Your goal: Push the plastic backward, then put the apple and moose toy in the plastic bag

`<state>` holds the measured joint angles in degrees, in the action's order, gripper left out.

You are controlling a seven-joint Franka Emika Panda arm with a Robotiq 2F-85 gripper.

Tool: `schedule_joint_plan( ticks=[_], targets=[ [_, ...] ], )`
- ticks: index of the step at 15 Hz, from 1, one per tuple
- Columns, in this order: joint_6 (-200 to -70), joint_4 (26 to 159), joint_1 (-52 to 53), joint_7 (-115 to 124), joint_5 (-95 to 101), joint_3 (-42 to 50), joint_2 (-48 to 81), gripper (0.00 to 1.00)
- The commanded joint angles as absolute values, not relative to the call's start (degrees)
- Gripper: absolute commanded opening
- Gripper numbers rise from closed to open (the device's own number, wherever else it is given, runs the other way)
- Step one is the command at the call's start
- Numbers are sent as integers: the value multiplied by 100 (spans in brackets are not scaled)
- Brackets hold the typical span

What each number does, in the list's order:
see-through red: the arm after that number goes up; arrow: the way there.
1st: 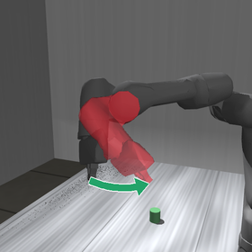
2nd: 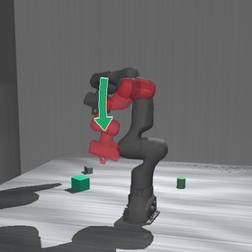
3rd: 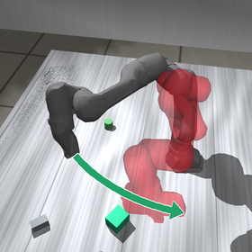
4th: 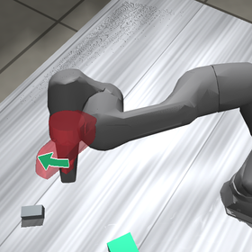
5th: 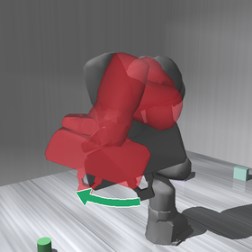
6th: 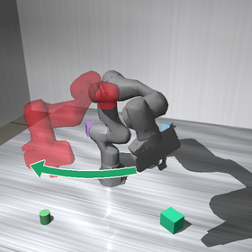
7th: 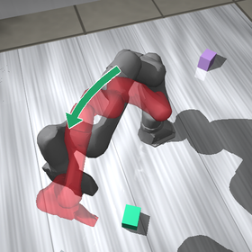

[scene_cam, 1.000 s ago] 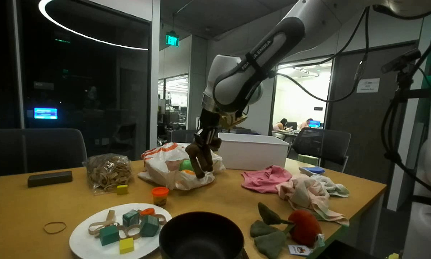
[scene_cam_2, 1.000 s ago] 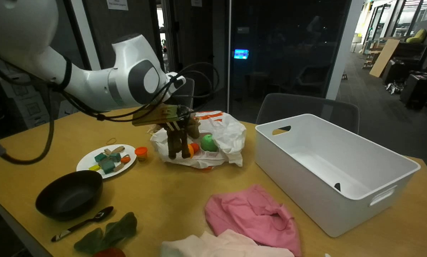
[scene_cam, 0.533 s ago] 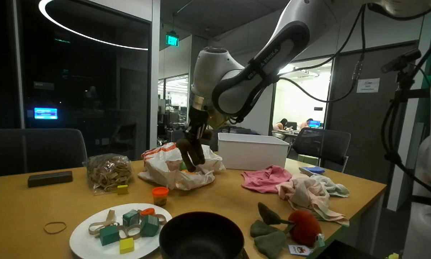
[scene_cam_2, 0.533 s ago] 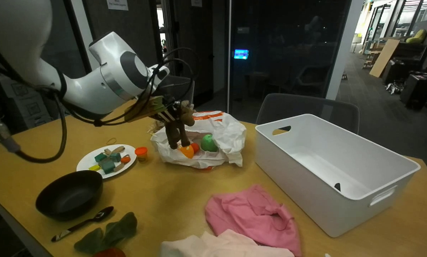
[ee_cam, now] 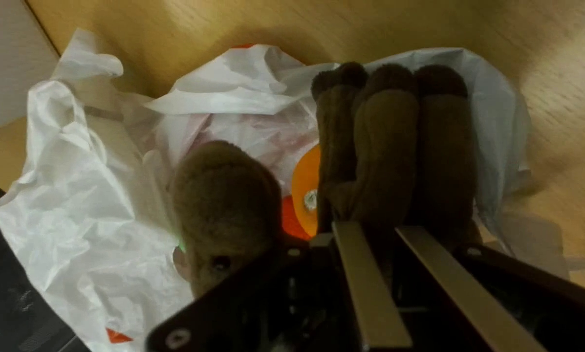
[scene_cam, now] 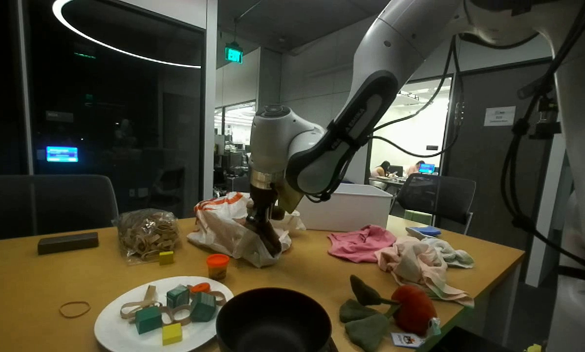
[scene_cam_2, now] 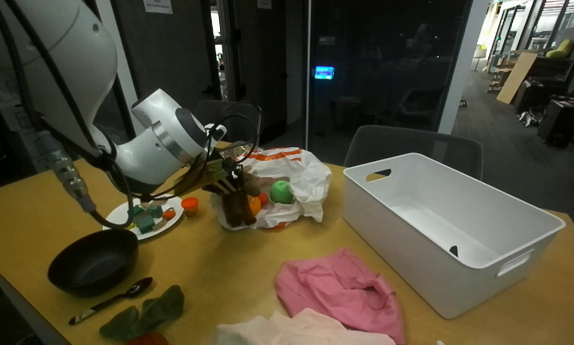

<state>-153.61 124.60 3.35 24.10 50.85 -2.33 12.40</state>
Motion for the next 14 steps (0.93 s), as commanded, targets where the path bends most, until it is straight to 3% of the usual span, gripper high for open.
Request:
schedule_joint_plan(
  ticks=[1,14],
  targets=[
    [-15300,12165,293,2001,5048,-254,1534,12],
    [-12614,10350,301,-2595,2676,-491,2415,17]
  ],
)
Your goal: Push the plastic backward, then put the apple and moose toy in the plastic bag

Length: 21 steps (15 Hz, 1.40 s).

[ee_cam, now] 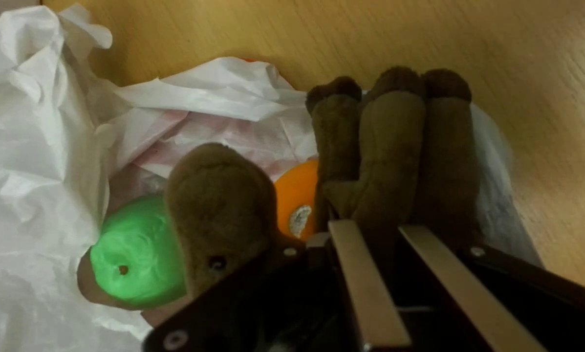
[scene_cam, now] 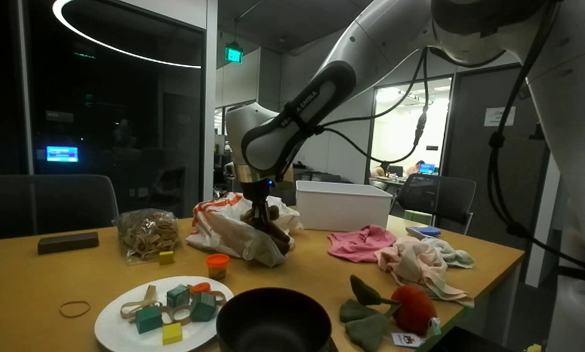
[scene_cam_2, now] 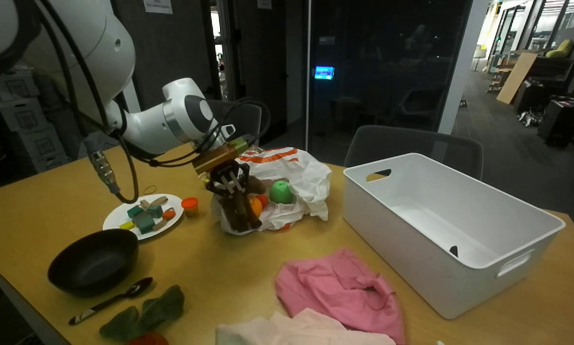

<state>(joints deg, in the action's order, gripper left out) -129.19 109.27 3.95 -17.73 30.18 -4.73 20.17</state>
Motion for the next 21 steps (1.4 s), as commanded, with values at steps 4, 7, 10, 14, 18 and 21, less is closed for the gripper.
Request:
schedule_joint_plan(
  ticks=[4,7,10,14,18,21],
  targets=[
    [-12822,9894,179,-3169,2462,-506,2765,17],
    [-12685,9639,-25,-3913,1898,-669,2937,15],
    [-12312,9349,-224,-4663,1278,-713,3205,17],
    [-11925,9081,-329,-5224,825,-683,3305,16],
    [-11270,8902,-337,-5365,540,-642,3264,56],
    [-11122,9039,-365,-5386,397,-638,3029,79]
  ],
)
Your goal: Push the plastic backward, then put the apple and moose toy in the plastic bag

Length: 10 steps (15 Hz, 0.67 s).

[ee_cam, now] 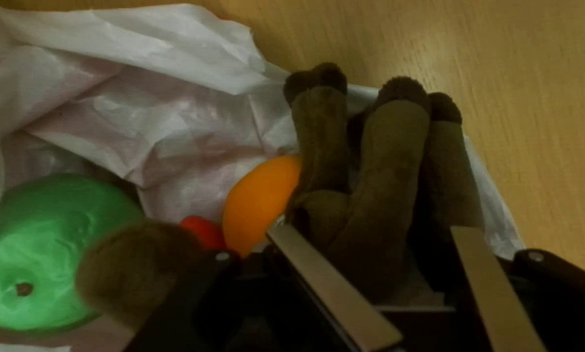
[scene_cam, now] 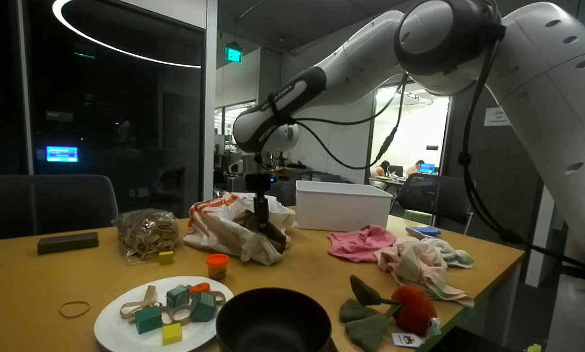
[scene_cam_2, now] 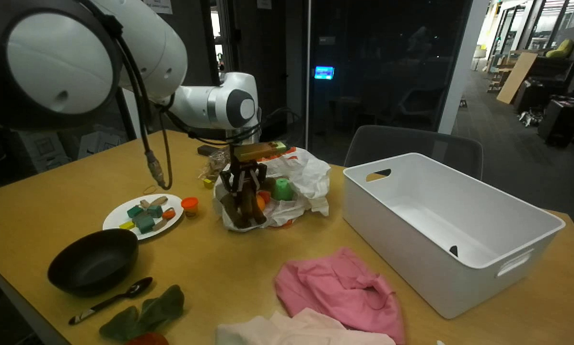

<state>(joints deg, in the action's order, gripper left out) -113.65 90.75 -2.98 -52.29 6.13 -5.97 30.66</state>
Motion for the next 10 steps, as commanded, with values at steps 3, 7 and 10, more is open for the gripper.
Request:
schedule_joint_plan(
  ticks=[3,7,10],
  targets=[
    [-11227,9237,-356,-5234,426,-570,2819,99],
    [-11411,9493,-424,-5175,430,-505,2557,100],
    [-11527,9706,-453,-4991,446,-422,2332,100]
  ],
)
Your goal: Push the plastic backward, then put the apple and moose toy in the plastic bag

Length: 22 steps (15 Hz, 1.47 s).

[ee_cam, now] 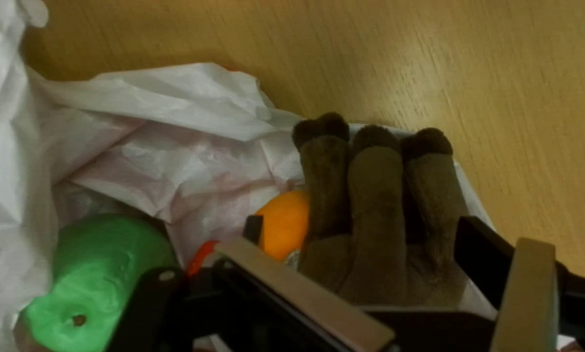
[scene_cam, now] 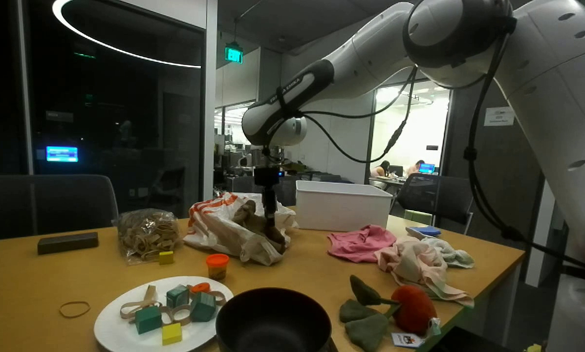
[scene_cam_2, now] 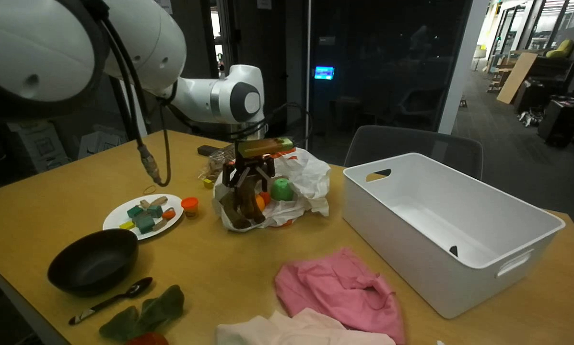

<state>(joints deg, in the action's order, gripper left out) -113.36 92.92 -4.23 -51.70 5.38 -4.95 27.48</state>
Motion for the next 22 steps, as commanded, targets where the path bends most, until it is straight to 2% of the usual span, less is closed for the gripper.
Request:
schedule_joint_plan(
  ticks=[1,8,14,18,22],
  targets=[
    [-11468,9772,-454,-4840,424,-386,2249,100],
    [-10855,10928,-371,-4843,144,-521,1414,100],
    [-12053,11791,99,-4500,219,-752,865,100],
    [-13118,11811,352,-3975,429,-769,1015,100],
    [-13473,11800,375,-3746,398,-766,1222,100]
  ],
)
